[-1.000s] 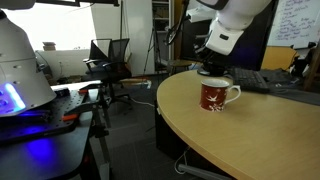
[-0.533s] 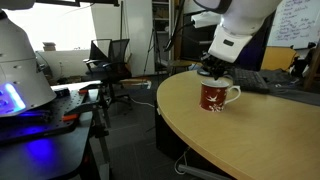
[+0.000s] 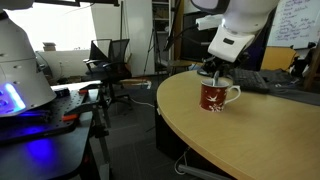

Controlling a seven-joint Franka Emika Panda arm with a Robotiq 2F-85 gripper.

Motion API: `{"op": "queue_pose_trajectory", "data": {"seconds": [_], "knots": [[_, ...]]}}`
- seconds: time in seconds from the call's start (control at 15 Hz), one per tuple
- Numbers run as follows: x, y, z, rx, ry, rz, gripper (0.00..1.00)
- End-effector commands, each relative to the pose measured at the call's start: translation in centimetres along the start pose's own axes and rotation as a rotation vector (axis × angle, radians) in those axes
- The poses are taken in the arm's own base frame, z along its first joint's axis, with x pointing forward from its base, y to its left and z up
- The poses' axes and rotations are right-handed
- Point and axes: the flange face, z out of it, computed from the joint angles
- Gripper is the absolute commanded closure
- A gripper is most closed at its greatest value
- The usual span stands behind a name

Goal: Pick up the pen from the table and place it in the brown cup.

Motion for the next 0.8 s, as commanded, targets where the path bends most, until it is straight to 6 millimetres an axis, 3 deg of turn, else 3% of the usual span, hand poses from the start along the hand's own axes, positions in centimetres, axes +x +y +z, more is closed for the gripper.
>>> {"op": "queue_pose_trajectory", "data": {"seconds": [0.0,0.2,0.47,0.73], "knots": [[-2.8,1.6,-2.2,0.054,0.096,-0.048,0.19],[-6.5,3.2,-3.7,0.078,0.235,-0.146,0.01],[-11.9,6.1,-3.4,0.021,0.440,-0.214,0.00],[-13.6,7.9,-2.1,-0.042,0.656,-0.255,0.00]]}}
